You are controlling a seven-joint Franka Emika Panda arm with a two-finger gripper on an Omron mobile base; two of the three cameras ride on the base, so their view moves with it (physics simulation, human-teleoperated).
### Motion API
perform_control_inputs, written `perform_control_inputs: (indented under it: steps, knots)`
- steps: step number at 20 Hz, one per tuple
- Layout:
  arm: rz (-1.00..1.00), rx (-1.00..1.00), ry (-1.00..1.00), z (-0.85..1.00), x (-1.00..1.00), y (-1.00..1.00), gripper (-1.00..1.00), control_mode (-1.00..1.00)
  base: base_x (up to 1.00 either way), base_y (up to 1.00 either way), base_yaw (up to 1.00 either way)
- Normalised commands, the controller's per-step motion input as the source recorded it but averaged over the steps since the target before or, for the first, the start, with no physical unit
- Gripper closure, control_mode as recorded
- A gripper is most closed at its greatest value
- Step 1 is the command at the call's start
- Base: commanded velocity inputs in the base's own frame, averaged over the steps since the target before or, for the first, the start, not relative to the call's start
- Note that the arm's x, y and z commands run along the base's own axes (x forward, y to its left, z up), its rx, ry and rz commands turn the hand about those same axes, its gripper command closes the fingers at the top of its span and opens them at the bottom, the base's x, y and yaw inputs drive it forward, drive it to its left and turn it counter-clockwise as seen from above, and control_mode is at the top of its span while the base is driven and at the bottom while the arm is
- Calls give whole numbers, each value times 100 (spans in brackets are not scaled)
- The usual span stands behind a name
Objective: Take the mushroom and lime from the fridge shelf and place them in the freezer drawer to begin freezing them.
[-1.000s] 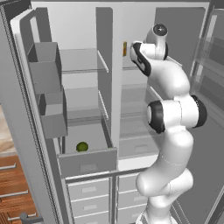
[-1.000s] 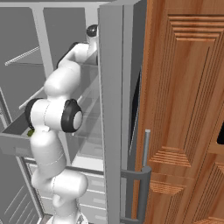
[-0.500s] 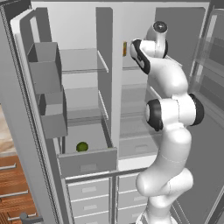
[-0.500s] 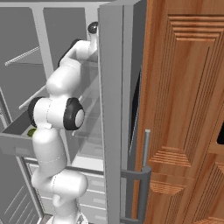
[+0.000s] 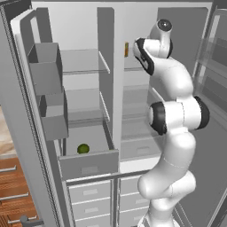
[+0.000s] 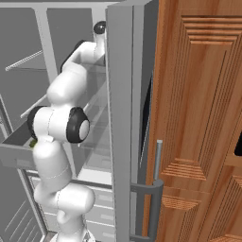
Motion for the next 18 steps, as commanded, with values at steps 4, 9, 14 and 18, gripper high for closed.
perform_control_inputs:
  steps: [4, 9, 14, 18]
  knots:
    - [0, 0, -14, 0, -53, 0, 100, -100, 0, 0, 0]
    - [0, 0, -17, 0, -63, 5, 100, -100, 0, 0, 0]
    - [0, 0, -18, 7, -91, 15, 100, -100, 0, 0, 0]
    - [0, 0, -9, 37, -100, 10, 100, -100, 0, 0, 0]
